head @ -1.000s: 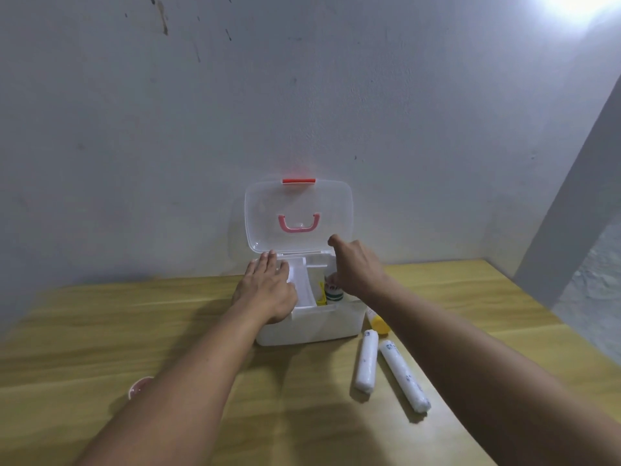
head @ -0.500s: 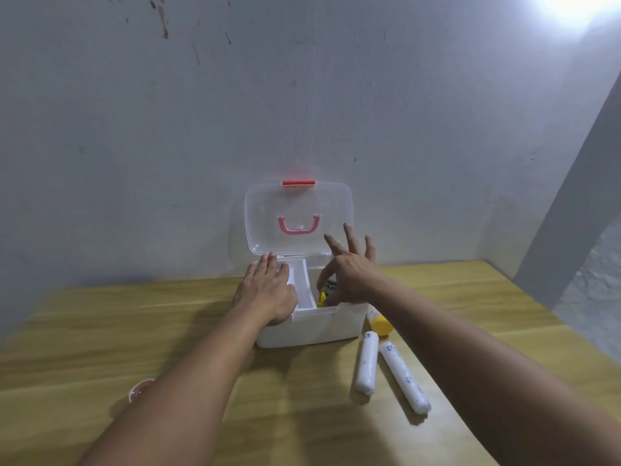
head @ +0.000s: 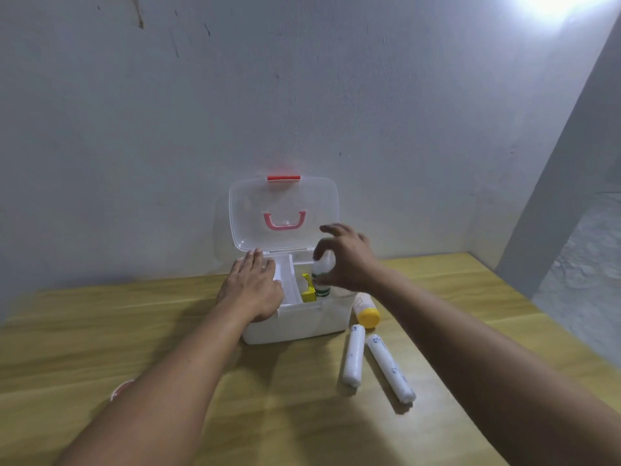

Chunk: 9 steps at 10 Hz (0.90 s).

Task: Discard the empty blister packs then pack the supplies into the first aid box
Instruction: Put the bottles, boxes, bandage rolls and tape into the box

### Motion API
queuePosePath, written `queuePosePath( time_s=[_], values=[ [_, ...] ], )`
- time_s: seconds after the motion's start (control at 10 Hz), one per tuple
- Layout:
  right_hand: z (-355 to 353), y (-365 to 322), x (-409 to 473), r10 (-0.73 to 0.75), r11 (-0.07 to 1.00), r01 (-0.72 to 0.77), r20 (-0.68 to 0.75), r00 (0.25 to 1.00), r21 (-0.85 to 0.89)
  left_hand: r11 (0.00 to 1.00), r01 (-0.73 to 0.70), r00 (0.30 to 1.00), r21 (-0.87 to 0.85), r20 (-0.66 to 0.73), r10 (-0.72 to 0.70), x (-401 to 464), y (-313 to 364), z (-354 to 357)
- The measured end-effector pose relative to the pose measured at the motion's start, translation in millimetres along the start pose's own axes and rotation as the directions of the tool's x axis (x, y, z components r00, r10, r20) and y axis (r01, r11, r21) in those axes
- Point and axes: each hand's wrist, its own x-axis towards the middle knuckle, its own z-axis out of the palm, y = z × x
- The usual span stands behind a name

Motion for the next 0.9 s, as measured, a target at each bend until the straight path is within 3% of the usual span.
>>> queuePosePath(
  time_s=[0.1, 0.2, 0.3, 0.4, 0.5, 0.6, 0.7, 0.9],
  values=[
    [-13, 15, -23, 0.143, 0.983, -0.120, -0.169, 0.975, 0.139, 1.000, -0.001, 1.000, 0.005, 0.002, 0.001, 1, 0, 1],
    [-17, 27, -44, 0.325, 0.932, -0.334, 0.082, 0.942, 0.139, 1.000, -0.003, 1.000, 0.010, 0.002, 0.003, 2, 0, 1],
    [-22, 32, -55, 0.369, 0.862, -0.448, 0.313, 0.875, 0.236, 1.000, -0.006, 1.000, 0.016, 0.000, 0.006, 1, -1, 1],
    [-27, 36, -63, 0.364, 0.818, -0.492, 0.396, 0.843, 0.296, 1.000, -0.007, 1.000, 0.018, 0.003, 0.007, 0, -1, 1],
    [-20, 34, -74, 0.385, 0.835, -0.528, 0.519, 0.763, 0.156, 1.000, -0.007, 1.000, 0.014, 0.002, 0.007, -1, 0, 0],
    [-4, 27, -85, 0.427, 0.829, -0.558, 0.601, 0.676, 0.038, 1.000, -0.009, 1.000, 0.017, -0.003, 0.009, -1, 0, 0],
    [5, 25, -87, 0.463, 0.791, -0.610, 0.595, 0.657, 0.057, 1.000, -0.010, 1.000, 0.016, -0.001, 0.010, -2, 1, 0],
    [0, 29, -81, 0.445, 0.760, -0.628, 0.569, 0.692, 0.169, 1.000, -0.009, 1.000, 0.015, -0.002, 0.009, -2, 1, -1]
  ],
)
